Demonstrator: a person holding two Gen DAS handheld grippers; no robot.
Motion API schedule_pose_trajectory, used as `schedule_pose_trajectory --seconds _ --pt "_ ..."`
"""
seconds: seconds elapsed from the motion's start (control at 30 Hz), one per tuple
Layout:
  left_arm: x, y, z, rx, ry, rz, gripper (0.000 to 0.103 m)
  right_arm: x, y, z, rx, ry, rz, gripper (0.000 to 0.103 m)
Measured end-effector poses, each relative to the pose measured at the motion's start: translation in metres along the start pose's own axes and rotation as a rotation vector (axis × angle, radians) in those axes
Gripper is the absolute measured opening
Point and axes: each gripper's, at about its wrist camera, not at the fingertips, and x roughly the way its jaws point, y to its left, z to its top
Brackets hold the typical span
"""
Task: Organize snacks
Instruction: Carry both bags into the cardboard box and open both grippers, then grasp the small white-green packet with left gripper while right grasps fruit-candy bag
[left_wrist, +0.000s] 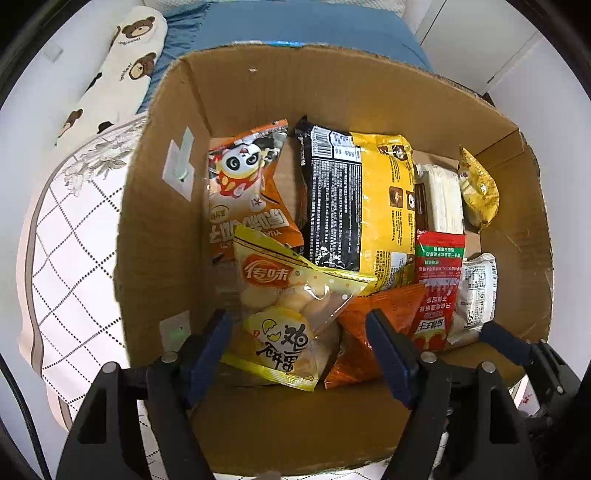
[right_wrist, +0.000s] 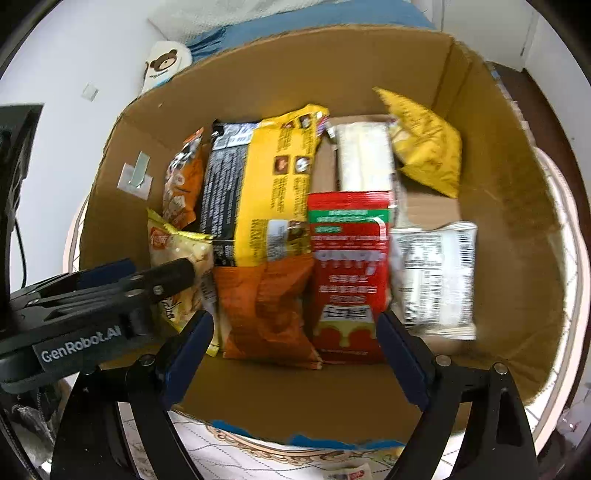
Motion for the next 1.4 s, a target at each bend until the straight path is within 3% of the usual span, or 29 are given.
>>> schedule_pose_trajectory --seconds 0.33,0.67,1.07,1.23,1.4 --pt "-0.035 0.005 -0.018 -0.004 -0.125 0.022 0.074 -0.038 -0.006 -0.006 -0.007 -0.079 -0.039 0.092" --pt "-0.084 0.003 -0.055 0.013 -0.293 0.022 0.074 -0.090 -0.003 -0.032 -0.053 -0.227 -0.093 0.092" --pt "-0.142 -0.009 -0.112 0.038 -0.445 0.008 0.074 -0.158 0.003 -0.070 -0.072 -0.355 -0.060 0.092" --pt "-0.159 -0.010 -0.131 0.024 -0.472 -0.004 0.074 -0.178 0.003 -0.090 -0.063 -0.377 -0.018 0.092" --pt "-0.142 -0.016 -0.154 0.013 -0.410 -0.015 0.074 -0.174 -0.017 -0.112 -0.027 -0.339 -0.010 0.092"
